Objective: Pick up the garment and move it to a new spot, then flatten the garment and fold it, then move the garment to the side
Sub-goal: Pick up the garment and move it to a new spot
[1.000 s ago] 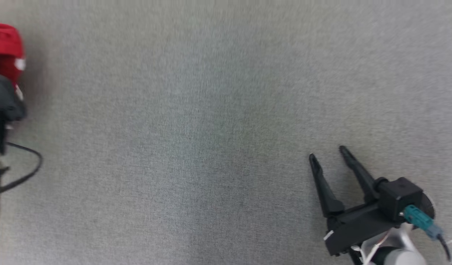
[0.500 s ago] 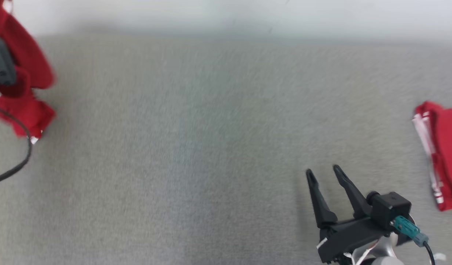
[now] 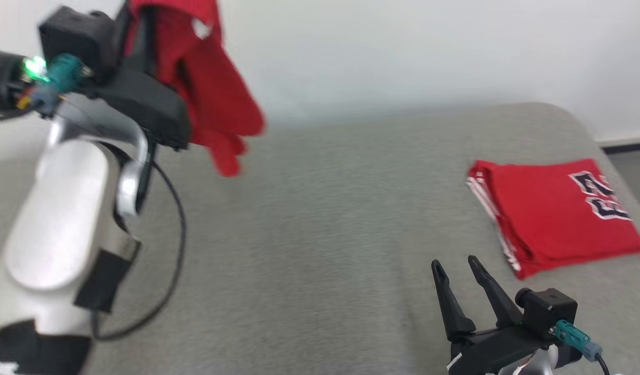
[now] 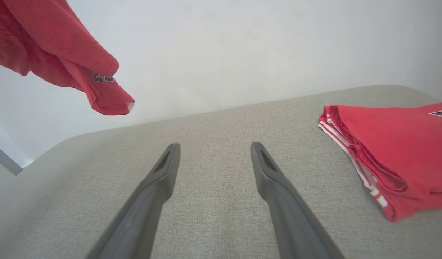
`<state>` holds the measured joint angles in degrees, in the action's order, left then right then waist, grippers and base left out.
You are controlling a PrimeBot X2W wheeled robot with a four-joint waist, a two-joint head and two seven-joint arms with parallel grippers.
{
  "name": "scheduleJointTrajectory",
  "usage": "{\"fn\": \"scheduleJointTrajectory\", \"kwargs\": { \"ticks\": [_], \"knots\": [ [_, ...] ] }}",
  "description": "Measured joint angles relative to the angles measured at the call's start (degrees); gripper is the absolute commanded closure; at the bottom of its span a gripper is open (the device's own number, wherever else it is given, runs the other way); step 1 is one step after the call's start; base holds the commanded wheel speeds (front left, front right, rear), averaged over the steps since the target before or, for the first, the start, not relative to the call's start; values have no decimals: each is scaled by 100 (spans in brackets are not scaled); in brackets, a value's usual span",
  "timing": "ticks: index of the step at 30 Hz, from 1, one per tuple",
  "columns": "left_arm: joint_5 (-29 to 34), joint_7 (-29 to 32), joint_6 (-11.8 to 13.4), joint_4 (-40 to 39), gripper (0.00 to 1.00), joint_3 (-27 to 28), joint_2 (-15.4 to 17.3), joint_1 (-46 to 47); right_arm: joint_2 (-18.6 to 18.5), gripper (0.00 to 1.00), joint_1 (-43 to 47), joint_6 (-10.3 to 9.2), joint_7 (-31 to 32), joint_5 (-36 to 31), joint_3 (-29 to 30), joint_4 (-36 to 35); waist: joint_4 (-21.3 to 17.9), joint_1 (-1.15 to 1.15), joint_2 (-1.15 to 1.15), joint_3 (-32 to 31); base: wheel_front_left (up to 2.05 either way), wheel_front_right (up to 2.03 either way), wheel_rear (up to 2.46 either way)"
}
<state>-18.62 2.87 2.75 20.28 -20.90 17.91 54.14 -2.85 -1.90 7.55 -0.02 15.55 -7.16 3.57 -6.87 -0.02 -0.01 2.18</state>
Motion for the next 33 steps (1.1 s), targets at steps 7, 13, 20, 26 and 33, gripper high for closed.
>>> {"fn": "scheduleJointTrajectory", "kwargs": {
  "ticks": [7, 13, 20, 26, 33],
  "knots": [
    [-347, 197, 152, -1140, 100, -303, -516, -948, -4, 0, 1, 0, 55, -16, -74, -41, -733, 1, 0, -62, 0, 0, 0],
    [-633, 185, 127, -840, 100, -616, -782, -1827, -4, 0, -29, 0, 27, 85, -197, -3, -1188, 2, 0, -4, 0, 0, 0],
    [-978, 67, 81, 565, 0, -569, -793, -2559, -5, 0, -59, 0, -37, 132, -274, 111, -1321, 3, 1, 195, 0, 0, 0],
    [-1311, -208, 154, 1638, 0, -237, -845, -2602, -2, 0, -151, 0, -89, 159, -374, 179, -1154, 3, 1, 199, 0, 0, 0],
    [-1530, -709, 185, 1985, 0, 56, -869, -2600, -2, 0, -134, 0, -102, 158, -299, 242, -874, 2, 1, 130, 0, 0, 0]
  ]
}}
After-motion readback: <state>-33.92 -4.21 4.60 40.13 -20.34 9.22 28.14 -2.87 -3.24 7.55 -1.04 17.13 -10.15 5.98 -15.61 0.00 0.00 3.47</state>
